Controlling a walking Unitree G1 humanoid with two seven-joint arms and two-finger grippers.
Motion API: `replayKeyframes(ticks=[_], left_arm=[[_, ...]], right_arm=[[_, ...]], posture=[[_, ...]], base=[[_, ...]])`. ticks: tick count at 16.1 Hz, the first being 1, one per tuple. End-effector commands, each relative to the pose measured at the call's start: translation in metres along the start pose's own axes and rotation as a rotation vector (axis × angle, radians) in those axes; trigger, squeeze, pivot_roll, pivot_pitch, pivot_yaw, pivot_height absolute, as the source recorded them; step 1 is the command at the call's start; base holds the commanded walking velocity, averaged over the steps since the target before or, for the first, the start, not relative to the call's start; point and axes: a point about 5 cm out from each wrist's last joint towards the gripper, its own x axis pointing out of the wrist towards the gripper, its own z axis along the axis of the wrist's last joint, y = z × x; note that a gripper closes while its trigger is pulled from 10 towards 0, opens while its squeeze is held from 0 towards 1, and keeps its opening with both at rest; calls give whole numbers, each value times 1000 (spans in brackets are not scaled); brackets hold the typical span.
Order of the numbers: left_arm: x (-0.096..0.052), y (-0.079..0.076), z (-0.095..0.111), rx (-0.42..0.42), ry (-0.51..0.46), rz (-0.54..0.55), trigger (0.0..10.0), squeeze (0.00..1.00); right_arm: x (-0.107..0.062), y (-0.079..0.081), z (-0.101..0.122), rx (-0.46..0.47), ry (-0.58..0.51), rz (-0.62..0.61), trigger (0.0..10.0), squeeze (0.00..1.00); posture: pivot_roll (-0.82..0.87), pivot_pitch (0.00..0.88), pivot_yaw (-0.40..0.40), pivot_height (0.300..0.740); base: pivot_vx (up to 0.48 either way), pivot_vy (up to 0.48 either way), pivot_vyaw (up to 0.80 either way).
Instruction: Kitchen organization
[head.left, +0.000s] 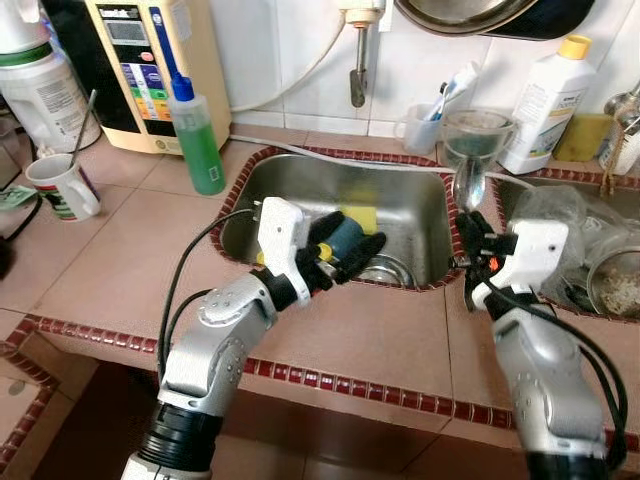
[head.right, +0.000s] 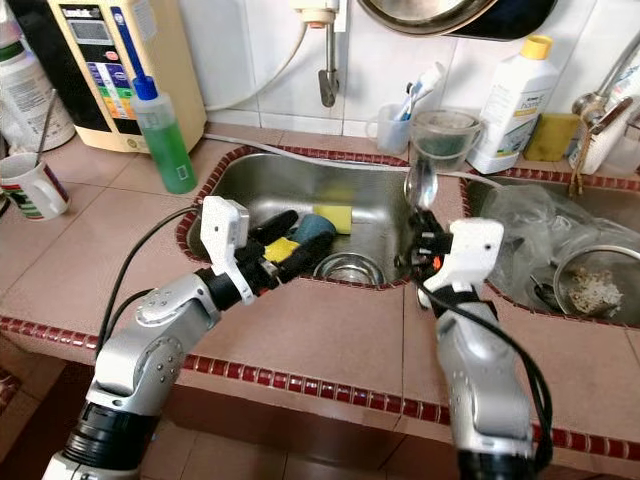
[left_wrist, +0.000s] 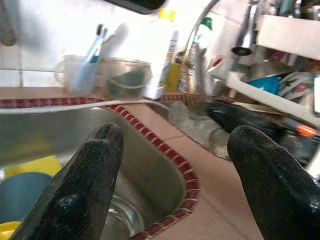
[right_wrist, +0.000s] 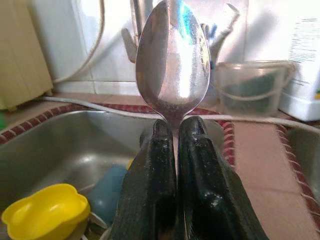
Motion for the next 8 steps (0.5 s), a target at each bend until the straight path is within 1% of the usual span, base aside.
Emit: replayKeyframes(ticks=[1,3,4,5,6,8], left_arm=[[1,-5,-1,27,9,-26,10000,0],[3,-13,-6,87,31,-65,10000,0],[3,-14,-7,93,37,-71,10000,0],[2,-16,-8,96,38,-87,10000,0],[0,-17,-6,77,33,-110,10000,0],[-4,-19,-4,63,40,-130,10000,0]], right_arm=[[5,-4,3,0,-19,12,10000,0],[12,-6,5,4,-28,43,10000,0],[14,-7,6,6,-28,49,10000,0],[18,-9,7,8,-33,62,10000,0],[24,-13,12,3,-49,74,10000,0],[28,-17,16,7,-57,91,10000,0]], posture=[[-151,9,40,740],[-151,0,38,740],[-152,0,38,740],[-157,0,38,740],[-156,0,37,740],[-155,0,37,740]], base=[[0,0,0],[0,0,0],[0,0,0],[0,0,0],[0,0,0],[0,0,0]])
